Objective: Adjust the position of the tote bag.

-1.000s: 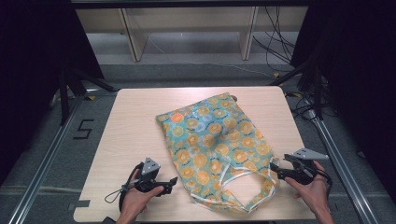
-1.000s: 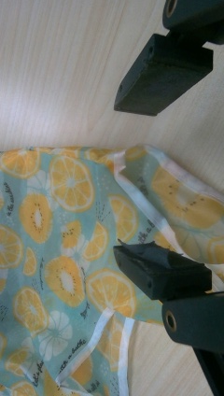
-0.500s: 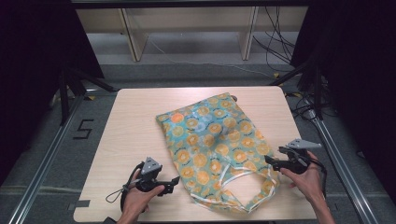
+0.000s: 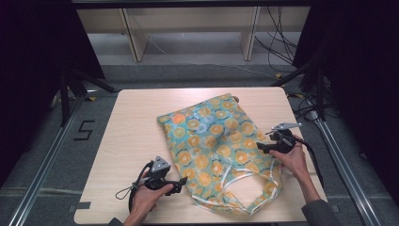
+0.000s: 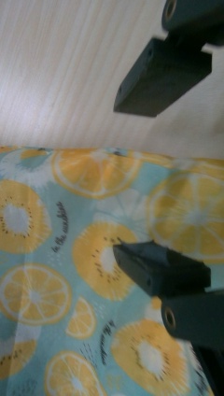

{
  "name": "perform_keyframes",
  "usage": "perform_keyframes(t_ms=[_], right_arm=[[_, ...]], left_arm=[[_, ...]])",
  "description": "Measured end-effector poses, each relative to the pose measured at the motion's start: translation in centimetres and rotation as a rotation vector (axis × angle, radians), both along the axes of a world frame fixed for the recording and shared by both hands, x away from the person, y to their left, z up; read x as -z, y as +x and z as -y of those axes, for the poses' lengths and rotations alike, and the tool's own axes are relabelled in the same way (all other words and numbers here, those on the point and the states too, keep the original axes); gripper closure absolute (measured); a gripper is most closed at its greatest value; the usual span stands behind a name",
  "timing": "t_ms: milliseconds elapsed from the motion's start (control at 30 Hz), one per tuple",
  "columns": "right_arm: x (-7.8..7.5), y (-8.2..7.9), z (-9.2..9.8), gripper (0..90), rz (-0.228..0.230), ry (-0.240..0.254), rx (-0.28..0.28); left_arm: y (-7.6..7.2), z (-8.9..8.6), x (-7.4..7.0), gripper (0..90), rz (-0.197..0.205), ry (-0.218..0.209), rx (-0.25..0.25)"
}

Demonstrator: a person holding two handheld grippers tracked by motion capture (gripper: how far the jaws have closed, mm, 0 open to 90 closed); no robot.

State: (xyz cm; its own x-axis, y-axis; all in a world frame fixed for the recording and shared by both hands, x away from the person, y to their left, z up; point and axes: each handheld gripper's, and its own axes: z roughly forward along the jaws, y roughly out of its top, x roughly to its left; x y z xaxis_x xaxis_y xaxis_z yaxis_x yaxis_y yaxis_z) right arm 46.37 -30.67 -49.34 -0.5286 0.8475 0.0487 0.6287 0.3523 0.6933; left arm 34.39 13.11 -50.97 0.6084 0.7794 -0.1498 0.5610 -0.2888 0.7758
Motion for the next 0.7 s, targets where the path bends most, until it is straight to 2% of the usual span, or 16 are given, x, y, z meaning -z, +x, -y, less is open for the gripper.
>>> perform_keyframes(t_ms=[67,100,133,167,200,233,267,333,367,400,433,467,500,533,600,700], right_arm=[[0.5,1.1,-0.2,35.4,0.002,-0.001,0.0],[0.9,1.5,-0.6,38.7,0.003,0.034,0.016],[1.0,1.9,-0.6,39.6,-0.016,-0.013,-0.005],[1.4,2.1,-0.8,40.0,0.01,-0.002,-0.005],[1.0,1.9,-0.9,41.3,-0.041,-0.002,0.007],[1.3,1.9,-1.0,43.0,-0.021,0.022,0.016],[1.3,2.0,-0.9,46.6,-0.006,0.004,0.004],[1.3,1.9,-0.9,54.0,0.008,0.012,-0.024],[1.2,1.6,-1.1,60.3,-0.009,0.022,-0.015],[1.3,1.6,-1.0,65.9,0.015,0.0,-0.03],[1.0,1.5,-0.9,72.0,-0.021,-0.013,-0.043],[1.1,1.4,-1.0,76.6,-0.005,-0.013,-0.052],[1.3,1.4,-1.0,80.9,0.013,-0.004,-0.055],[1.2,1.2,-1.2,84.4,-0.005,0.01,-0.05],[0.9,1.1,-1.1,88.8,-0.027,-0.005,-0.082],[0.9,0.8,-1.3,90.0,0.005,-0.006,-0.1]], left_arm=[[0.5,0.0,0.2,22.2,-0.008,0.01,-0.008],[0.8,0.2,0.3,22.9,-0.019,0.002,-0.031],[1.1,0.2,0.4,24.8,-0.019,-0.003,-0.032],[1.4,0.2,0.4,27.1,-0.012,0.004,-0.033],[1.6,0.3,0.4,28.6,-0.013,0.006,-0.035],[1.8,0.1,0.3,29.1,-0.013,0.048,-0.007],[1.9,0.3,0.4,31.7,-0.014,0.057,-0.015],[2.2,0.4,0.7,37.2,-0.017,0.061,-0.022],[2.4,0.3,0.6,42.7,-0.024,0.066,-0.016],[2.4,0.5,0.8,50.1,-0.006,0.033,-0.033],[2.6,0.5,0.8,56.8,0.005,0.033,-0.022],[2.6,0.5,0.8,63.0,0.002,0.022,-0.028],[2.8,0.4,0.8,69.5,0.025,0.039,-0.011],[2.9,0.3,0.9,74.3,0.03,0.044,0.0],[3.2,0.1,1.0,81.2,0.033,0.044,0.001],[3.4,-0.2,0.9,85.5,0.049,0.06,0.007]])
